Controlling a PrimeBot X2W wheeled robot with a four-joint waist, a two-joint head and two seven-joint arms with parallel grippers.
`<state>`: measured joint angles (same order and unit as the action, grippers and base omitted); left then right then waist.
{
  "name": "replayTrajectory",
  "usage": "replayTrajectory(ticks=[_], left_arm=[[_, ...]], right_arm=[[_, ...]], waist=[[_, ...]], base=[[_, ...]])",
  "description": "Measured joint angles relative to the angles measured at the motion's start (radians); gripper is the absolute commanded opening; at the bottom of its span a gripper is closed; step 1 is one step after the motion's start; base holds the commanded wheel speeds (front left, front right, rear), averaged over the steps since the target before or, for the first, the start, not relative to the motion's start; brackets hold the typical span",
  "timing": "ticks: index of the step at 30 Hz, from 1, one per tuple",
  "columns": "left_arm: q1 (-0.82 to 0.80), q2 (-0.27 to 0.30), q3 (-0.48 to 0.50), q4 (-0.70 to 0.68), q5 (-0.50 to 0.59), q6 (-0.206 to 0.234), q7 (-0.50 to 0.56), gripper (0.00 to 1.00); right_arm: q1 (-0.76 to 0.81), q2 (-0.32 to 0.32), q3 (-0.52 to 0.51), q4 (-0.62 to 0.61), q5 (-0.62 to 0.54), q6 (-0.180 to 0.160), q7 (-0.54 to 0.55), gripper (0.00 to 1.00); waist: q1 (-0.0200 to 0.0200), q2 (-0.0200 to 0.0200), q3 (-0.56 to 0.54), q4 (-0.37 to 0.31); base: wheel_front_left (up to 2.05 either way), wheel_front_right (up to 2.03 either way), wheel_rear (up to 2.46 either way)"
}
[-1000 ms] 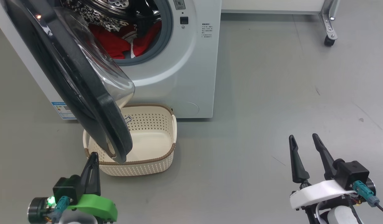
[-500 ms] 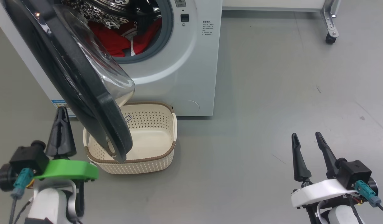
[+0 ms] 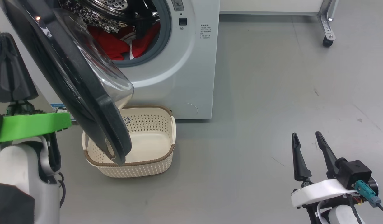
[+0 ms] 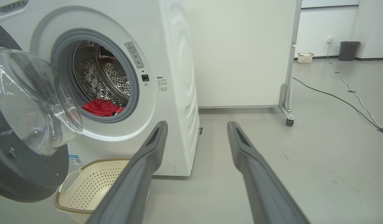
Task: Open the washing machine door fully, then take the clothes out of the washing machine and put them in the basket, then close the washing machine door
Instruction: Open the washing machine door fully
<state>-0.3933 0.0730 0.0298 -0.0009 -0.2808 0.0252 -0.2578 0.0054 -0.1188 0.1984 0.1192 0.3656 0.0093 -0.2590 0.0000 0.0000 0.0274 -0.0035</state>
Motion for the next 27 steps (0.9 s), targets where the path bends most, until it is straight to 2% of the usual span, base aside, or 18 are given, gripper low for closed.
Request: replayTrajectory(ticks=[14,18,27], left_arm=[[-0.069,0.003,-0.138,-0.025,0.061,-0.037,0.026,0.00],[-0.067,-0.011,-0.196,0.011,0.060,-0.065,0.051,0.00],[0.005,-0.024,-0.291,0.112,0.052,-0.085,0.112,0.00]], right_arm=[[0.000,0.018,0.003,0.002,-0.015,0.025,0.000,1.00],[0.001,0.020,-0.018,0.002,-0.015,0.025,0.000,1.00],[0.001,0.023,-0.036,0.002,-0.019,0.026,0.000,1.00]], waist=[[0.0000,0.0000,0.001,-0.024],[0.0000,0.0000,0.007,-0.031],[0.0000,0.0000,0.014,-0.044]], base=[[0.00,0.00,0.00],[0.00,0.00,0.00],[0.00,0.00,0.00]])
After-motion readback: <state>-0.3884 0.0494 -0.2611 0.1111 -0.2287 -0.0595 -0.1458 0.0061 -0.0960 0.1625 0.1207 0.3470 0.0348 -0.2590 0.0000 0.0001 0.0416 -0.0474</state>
